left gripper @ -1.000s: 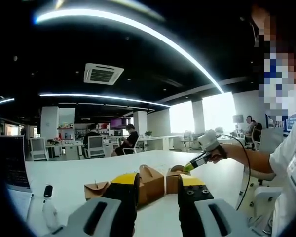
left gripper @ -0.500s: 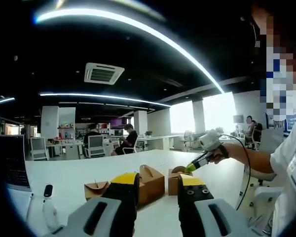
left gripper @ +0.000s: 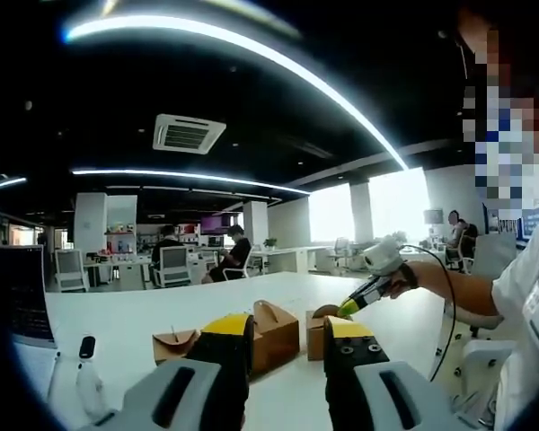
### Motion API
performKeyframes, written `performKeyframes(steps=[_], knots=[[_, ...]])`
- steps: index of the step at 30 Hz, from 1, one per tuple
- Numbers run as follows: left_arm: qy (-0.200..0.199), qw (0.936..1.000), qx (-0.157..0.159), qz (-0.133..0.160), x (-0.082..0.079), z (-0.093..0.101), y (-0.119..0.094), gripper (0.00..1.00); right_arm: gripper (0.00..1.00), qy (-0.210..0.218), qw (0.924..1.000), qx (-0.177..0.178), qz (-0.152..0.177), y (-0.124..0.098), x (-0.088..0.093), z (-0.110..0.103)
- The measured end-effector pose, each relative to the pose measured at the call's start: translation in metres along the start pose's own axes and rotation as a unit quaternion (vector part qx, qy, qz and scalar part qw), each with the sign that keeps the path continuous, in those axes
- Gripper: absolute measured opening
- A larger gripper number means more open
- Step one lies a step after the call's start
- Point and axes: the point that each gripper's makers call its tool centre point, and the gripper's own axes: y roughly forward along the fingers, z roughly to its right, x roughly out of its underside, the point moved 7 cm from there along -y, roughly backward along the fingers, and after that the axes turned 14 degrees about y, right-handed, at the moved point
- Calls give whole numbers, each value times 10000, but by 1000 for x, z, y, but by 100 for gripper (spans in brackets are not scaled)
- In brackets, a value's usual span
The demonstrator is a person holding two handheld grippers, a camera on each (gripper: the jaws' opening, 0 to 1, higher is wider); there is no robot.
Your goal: Pick up one paper box from the group, open the paper box, and remove the item inside
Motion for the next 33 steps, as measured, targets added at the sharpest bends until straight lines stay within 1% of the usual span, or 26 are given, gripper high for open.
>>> performKeyframes(steps=[12,33], knots=[[-2,10000,-11,-3,0,-1,0,33,3,-162,9995,-255,-64,3,0,-7],[-3,10000,0,-16,1,1,1,33,3,-502,9963,-658,-244,8,8,-31]])
